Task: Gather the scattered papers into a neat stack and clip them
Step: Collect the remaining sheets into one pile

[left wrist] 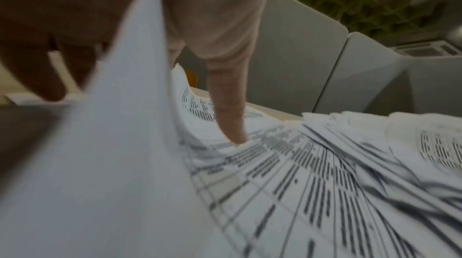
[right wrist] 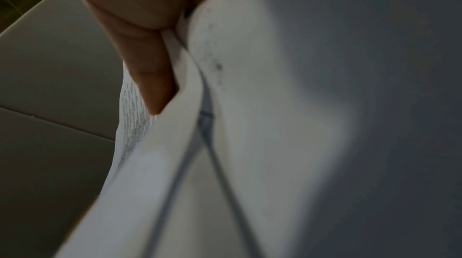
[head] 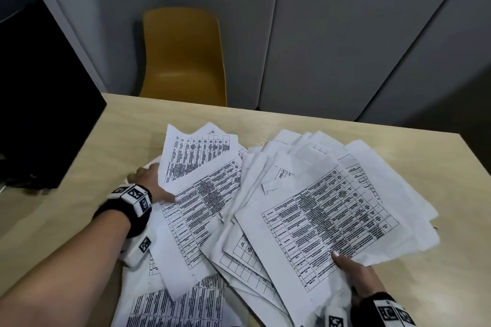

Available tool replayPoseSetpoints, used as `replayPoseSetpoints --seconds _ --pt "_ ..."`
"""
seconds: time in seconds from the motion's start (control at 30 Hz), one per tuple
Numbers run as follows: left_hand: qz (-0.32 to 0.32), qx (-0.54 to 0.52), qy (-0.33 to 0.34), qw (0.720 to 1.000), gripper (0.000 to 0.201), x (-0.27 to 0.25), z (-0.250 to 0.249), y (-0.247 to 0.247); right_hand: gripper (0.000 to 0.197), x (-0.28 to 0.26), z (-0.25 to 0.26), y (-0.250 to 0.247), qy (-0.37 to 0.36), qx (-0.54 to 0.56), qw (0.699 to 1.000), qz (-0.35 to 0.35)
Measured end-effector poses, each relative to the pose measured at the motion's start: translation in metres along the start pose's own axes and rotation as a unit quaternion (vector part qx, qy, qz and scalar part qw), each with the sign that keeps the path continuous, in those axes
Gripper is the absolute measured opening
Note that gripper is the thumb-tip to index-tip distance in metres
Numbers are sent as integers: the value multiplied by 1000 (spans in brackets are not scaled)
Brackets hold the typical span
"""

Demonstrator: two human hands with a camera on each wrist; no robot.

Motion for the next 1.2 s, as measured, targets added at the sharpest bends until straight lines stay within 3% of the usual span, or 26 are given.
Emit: replayPoseSetpoints --seconds 0.1,0.3,0.4,0.5,0.6,0.7,0.83,1.07,1.2 --pt "20 55 -20 998 114 -7 0 14 51 -3 3 2 -3 -2 1000 2" --pt "42 11 -1 999 101 -21 1 32 42 18 -10 -8 11 -10 1000 -25" --pt "39 67 1 997 95 -37 1 38 41 19 -11 -7 15 -9 1000 -15" --pt "1 36 -2 999 71 -51 -1 36 41 21 -13 -6 20 -3 1000 0" --pt "-82 -40 -25 995 87 -44 12 21 33 23 -12 -10 12 -11 1000 -21" --pt "-104 -61 -54 991 93 -34 21 16 27 21 -9 -10 4 -18 1000 -19" --pt "-80 -149 -91 981 68 -28 23 22 22 19 -10 -7 -1 -17 1000 -12" --pt "-144 -210 -16 967 11 -39 29 10 29 22 -10 -6 -1 -26 1000 1" --pt "-122 -243 30 962 13 -52 44 7 27 23 -12 -6 5 -31 999 7"
Point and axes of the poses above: each hand's wrist, its own x-axis towards the middle knuckle, its own y-axis out of the palm, z = x × y, the point moved 9 cm from there along x, towards the middle knuckle, and after that the axes turned 10 degrees about y, right-handed, at the moved point
